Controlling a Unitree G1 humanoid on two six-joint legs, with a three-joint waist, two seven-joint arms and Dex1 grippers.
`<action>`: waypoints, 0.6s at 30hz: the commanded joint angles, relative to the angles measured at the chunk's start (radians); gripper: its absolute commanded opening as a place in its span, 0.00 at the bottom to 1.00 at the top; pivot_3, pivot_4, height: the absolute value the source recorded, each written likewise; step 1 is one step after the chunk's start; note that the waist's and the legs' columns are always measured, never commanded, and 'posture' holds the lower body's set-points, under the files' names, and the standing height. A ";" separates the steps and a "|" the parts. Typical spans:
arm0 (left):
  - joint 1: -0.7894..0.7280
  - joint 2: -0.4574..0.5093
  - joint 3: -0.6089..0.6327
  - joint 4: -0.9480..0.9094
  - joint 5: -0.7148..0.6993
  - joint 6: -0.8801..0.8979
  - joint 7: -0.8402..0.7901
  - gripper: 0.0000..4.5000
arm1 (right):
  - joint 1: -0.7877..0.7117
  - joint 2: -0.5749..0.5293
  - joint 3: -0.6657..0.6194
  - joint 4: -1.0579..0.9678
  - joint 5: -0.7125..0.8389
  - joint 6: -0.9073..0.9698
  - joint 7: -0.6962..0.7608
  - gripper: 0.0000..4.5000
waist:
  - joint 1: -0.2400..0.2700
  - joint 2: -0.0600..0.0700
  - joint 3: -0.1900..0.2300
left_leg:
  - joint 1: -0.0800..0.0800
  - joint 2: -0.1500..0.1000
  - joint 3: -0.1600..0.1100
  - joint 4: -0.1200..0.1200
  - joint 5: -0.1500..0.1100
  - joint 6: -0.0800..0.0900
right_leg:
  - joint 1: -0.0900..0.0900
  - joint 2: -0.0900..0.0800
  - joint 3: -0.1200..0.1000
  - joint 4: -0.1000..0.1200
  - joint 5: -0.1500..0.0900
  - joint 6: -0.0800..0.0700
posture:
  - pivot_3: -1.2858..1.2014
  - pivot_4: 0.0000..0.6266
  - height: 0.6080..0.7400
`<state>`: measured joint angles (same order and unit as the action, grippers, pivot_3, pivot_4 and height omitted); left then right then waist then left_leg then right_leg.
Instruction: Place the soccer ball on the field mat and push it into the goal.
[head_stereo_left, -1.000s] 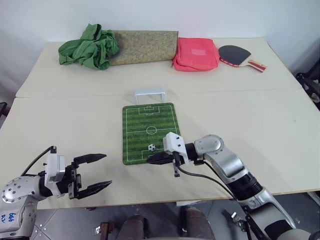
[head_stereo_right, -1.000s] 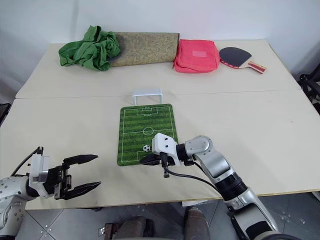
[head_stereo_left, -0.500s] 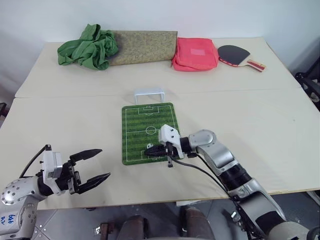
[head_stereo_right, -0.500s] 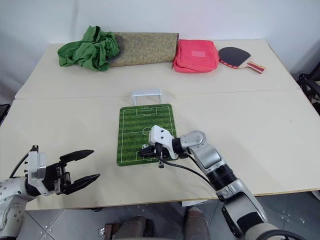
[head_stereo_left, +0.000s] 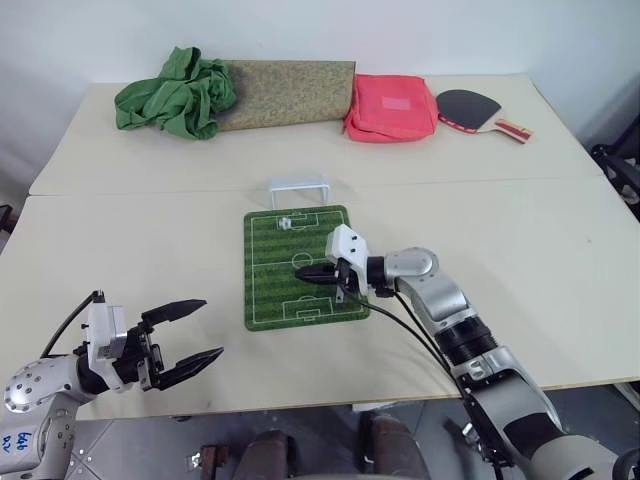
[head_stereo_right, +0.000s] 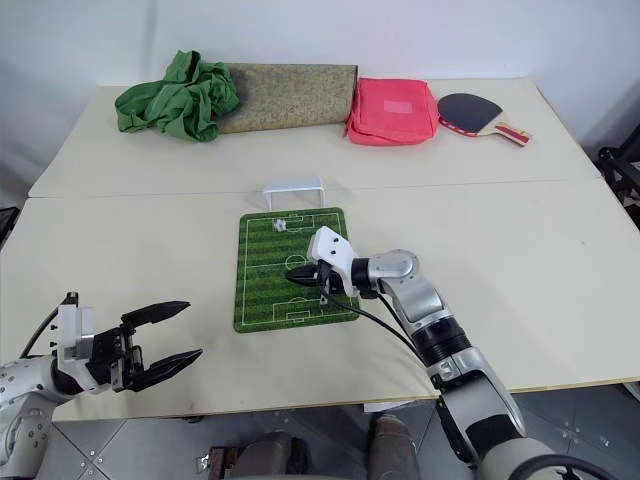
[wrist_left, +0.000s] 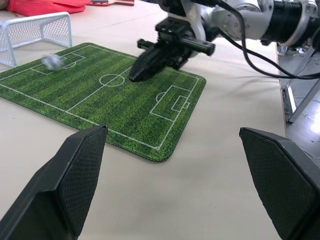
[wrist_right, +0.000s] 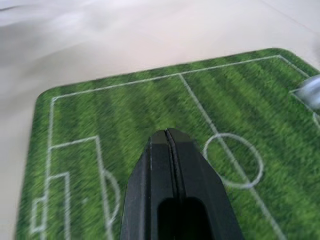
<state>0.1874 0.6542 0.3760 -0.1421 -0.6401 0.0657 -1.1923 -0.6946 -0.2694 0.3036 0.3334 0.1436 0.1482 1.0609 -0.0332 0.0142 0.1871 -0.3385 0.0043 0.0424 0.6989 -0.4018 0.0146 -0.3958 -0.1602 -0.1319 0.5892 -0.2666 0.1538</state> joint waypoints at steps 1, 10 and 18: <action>-0.023 0.001 0.024 0.017 0.008 -0.005 0.038 1.00 | 0.058 -0.082 -0.098 -0.094 0.063 -0.064 0.047 0.00 | 0.005 0.000 0.000 | 0.000 0.000 0.000 0.000 0.000 0.000 | 0.000 0.000 0.000 0.000 0.000 0.000 | 0.52 0.24 1.00; -0.095 0.002 0.062 0.096 0.077 -0.069 0.140 1.00 | 0.299 -0.325 -0.357 -0.250 0.279 -0.112 0.196 0.00 | 0.005 0.000 0.000 | -0.001 0.000 0.005 -0.001 0.000 0.000 | 0.002 0.000 -0.002 -0.003 0.000 0.000 | 0.52 0.24 1.00; -0.136 -0.013 0.137 0.091 0.080 -0.057 0.311 1.00 | 0.490 -0.409 -0.624 -0.314 0.354 -0.176 0.109 0.48 | 0.010 0.000 0.000 | 0.001 0.000 0.008 0.000 0.000 0.000 | 0.002 -0.001 0.000 -0.002 0.000 0.000 | 0.52 0.24 1.00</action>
<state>0.0528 0.6468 0.4839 -0.0249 -0.5535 0.0121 -0.9104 -0.2177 -0.6639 -0.2750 0.0668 0.4698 -0.0041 1.1845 -0.0229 0.0142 0.1873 -0.3373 0.0047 0.0502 0.6991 -0.4019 0.0149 -0.3937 -0.1608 -0.1321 0.5876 -0.2664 0.1540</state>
